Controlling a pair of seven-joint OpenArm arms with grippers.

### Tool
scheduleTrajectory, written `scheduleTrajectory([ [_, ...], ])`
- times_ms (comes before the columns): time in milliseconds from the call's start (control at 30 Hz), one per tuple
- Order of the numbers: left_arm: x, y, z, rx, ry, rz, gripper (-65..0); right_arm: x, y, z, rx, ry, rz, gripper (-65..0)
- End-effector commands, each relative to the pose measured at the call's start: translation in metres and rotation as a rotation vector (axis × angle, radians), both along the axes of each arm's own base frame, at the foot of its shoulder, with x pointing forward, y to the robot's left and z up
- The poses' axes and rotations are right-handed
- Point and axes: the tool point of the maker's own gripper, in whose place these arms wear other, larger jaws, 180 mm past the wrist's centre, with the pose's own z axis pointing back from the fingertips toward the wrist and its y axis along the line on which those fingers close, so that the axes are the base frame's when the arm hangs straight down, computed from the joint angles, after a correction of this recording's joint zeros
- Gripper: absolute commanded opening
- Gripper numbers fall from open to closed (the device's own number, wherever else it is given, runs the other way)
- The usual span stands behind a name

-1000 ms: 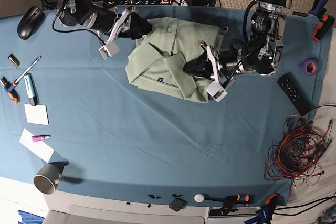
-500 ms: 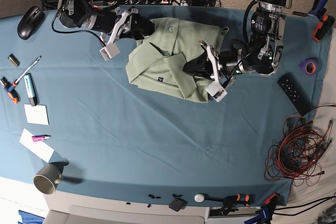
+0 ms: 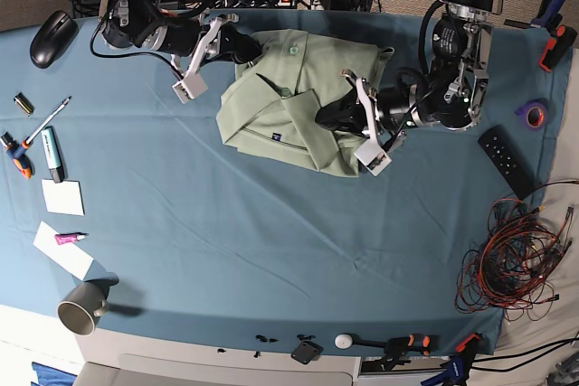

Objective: Fold the T-shirt properly
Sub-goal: 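Press and square the bundle's sides with both grippers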

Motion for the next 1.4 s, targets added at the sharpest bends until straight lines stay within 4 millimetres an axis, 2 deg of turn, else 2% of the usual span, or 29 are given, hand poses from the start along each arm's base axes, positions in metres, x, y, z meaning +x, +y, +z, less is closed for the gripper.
scheduleTrajectory([
  [0, 0.007, -0.003, 0.014, -0.036, -0.041, -0.001, -65.0, 0.005, 0.0, 0.007, 0.012, -0.03, -0.006, -65.0],
  [333, 0.008, -0.001, 0.01, -0.01, -0.041, 0.002, -65.0, 0.0, -0.001, 0.005, 0.011, -0.018, -0.007, -65.0],
  [500, 0.012, 0.005, 0.003, 0.034, -0.021, 0.038, -65.0, -0.009, -0.001, 0.0, 0.006, 0.007, -0.006, -65.0],
  [667, 0.013, 0.012, -0.008, 0.108, -0.028, 0.047, -65.0, -0.01, -0.003, -0.001, -0.005, 0.011, -0.009, -65.0],
  [767, 0.017, 0.017, -0.012, 0.131, -0.012, 0.08, -65.0, -0.008, -0.012, -0.001, -0.017, 0.009, -0.037, -65.0],
  [933, 0.019, 0.018, -0.013, 0.141, -0.024, 0.094, -65.0, -0.002, -0.045, 0.0, -0.053, -0.003, -0.14, -65.0],
  [1100, 0.019, 0.019, -0.013, 0.141, -0.024, 0.094, -65.0, 0.005, -0.069, 0.012, -0.028, -0.04, -0.24, -65.0],
  [1367, 0.019, 0.019, -0.013, 0.141, -0.024, 0.094, -65.0, 0.001, -0.071, 0.012, -0.018, -0.033, -0.253, -65.0],
])
